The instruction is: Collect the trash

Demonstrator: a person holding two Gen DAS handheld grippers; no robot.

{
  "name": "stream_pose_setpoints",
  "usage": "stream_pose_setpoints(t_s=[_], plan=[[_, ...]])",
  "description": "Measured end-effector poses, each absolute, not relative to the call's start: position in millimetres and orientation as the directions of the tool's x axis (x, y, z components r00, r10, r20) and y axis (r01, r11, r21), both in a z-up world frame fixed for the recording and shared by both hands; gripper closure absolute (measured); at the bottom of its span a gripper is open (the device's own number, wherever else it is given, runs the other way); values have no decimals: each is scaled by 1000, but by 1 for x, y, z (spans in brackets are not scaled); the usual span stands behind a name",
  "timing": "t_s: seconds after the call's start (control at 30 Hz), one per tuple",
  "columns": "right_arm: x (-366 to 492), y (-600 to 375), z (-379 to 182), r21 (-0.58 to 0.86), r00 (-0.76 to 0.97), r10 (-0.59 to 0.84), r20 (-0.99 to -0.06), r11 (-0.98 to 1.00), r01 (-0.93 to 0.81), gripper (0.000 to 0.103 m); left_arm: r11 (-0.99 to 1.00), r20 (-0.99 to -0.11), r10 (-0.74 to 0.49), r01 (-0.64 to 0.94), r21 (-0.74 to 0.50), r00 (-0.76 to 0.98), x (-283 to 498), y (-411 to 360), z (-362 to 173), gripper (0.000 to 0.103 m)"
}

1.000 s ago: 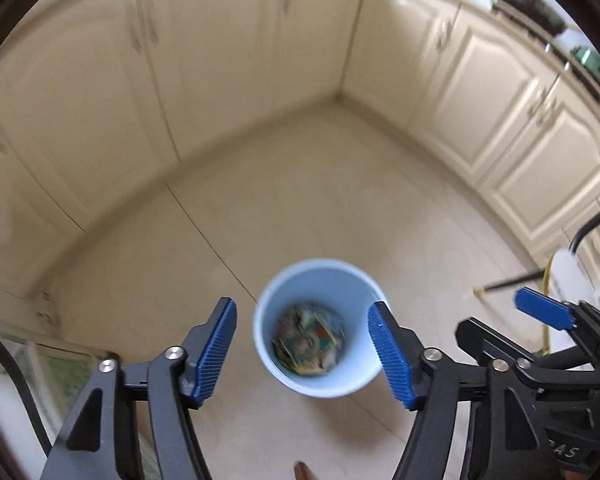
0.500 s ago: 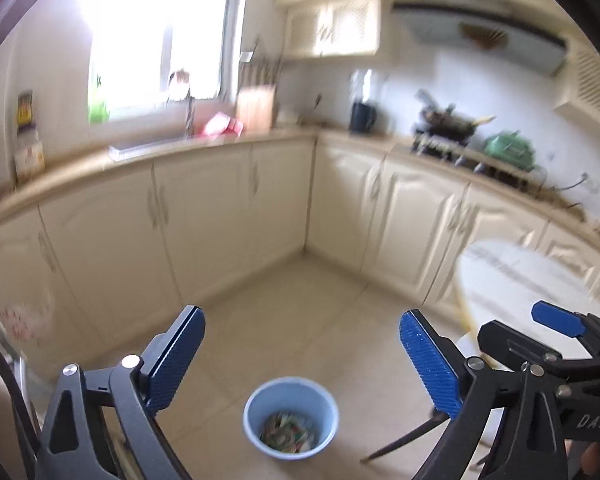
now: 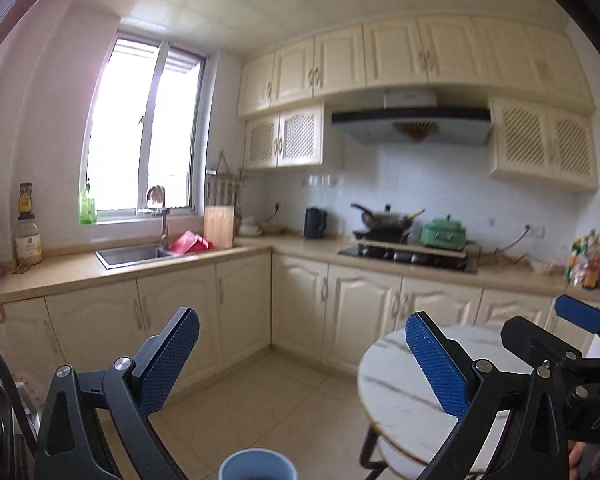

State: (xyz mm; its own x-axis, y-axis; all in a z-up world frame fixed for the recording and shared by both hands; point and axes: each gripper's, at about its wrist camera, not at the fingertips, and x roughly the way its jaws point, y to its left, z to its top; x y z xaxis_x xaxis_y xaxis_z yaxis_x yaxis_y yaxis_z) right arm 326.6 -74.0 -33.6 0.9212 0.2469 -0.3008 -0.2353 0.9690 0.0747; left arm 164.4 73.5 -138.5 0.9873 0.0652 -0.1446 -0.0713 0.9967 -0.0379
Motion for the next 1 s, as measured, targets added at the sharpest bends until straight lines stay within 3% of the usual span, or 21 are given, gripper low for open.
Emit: stream_pose_setpoints(t_s=[0.2, 0.43, 1.0], plan=[[276, -91, 2, 61, 959, 185, -212, 982, -176, 0, 999, -76, 39, -40, -12, 996, 80, 80, -165, 1], [244, -101, 21, 36, 976, 132, -174, 991, -127, 0, 998, -63, 55, -55, 1, 996, 23, 67, -179, 1], [222, -110, 23, 21, 990, 15, -137, 1000, -12, 0, 997, -81, 70, -68, 27, 994, 48, 39, -142, 1]])
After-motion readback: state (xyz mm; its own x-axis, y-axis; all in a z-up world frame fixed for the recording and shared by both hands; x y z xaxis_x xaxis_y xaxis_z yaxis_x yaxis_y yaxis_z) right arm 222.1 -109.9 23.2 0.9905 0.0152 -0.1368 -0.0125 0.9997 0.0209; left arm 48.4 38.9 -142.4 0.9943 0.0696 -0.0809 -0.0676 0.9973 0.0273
